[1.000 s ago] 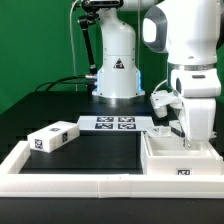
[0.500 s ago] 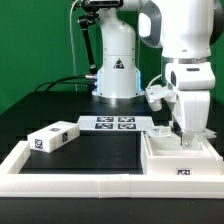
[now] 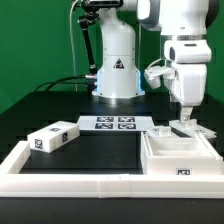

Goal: Assemble cabinet

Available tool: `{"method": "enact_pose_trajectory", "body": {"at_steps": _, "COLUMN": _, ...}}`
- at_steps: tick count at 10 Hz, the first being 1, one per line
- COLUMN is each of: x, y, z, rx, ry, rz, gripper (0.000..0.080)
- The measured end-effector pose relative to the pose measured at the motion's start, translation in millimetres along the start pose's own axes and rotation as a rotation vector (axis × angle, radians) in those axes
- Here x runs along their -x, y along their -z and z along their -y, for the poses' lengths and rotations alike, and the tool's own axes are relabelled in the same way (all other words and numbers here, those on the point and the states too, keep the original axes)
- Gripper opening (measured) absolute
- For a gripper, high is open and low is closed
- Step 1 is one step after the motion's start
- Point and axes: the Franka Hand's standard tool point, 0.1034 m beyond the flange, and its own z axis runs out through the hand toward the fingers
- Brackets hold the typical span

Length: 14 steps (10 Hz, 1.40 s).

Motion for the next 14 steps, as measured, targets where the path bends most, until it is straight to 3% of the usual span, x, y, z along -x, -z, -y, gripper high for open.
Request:
{"method": "enact_pose_trajectory", "body": {"at_steps": 2, "x": -12.3, "y": -13.8, "z": 26.2, "rx": -0.036, "ry": 0.013, "rz": -0.006, "gripper": 0.0797}}
{"method": "enact_pose_trajectory", "body": {"at_steps": 6, "x": -8.1, "y": -12.8, "z": 21.2, "rx": -0.034, "ry": 0.001, "rz": -0.006, "gripper": 0.0797}}
{"method": "enact_pose_trajectory", "body": {"at_steps": 7, "x": -8.8, "y": -13.1, "z": 21.2, "rx": -0.022, "ry": 0.04, "rz": -0.011, "gripper": 0.0797}}
{"method": "enact_pose_trajectory", "body": {"at_steps": 8, "x": -10.8, "y": -14.4, "z": 24.4, "rx": 0.001, "ry": 0.093, "rz": -0.022, "gripper": 0.0797}}
{"method": "enact_pose_trajectory", "body": {"at_steps": 10, "x": -19.1, "y": -20.5, "z": 38.9, "rx": 0.014, "ry": 0.18, "rz": -0.033, "gripper": 0.0797}}
{"method": "enact_pose_trajectory", "body": {"at_steps": 11, "x": -24.5, "y": -24.3, "z": 44.6, "rx": 0.017, "ry": 0.235, "rz": -0.035, "gripper": 0.0797}}
{"method": "enact_pose_trajectory", "body": {"at_steps": 12, "x": -31.2, "y": -29.5, "z": 53.5, "rx": 0.001, "ry": 0.275, "rz": -0.032, "gripper": 0.0797}}
{"method": "enact_pose_trajectory", "body": {"at_steps": 14, "x": -27.7, "y": -29.3, "z": 51.5, "rx": 0.001, "ry": 0.263, "rz": -0.03, "gripper": 0.0797}}
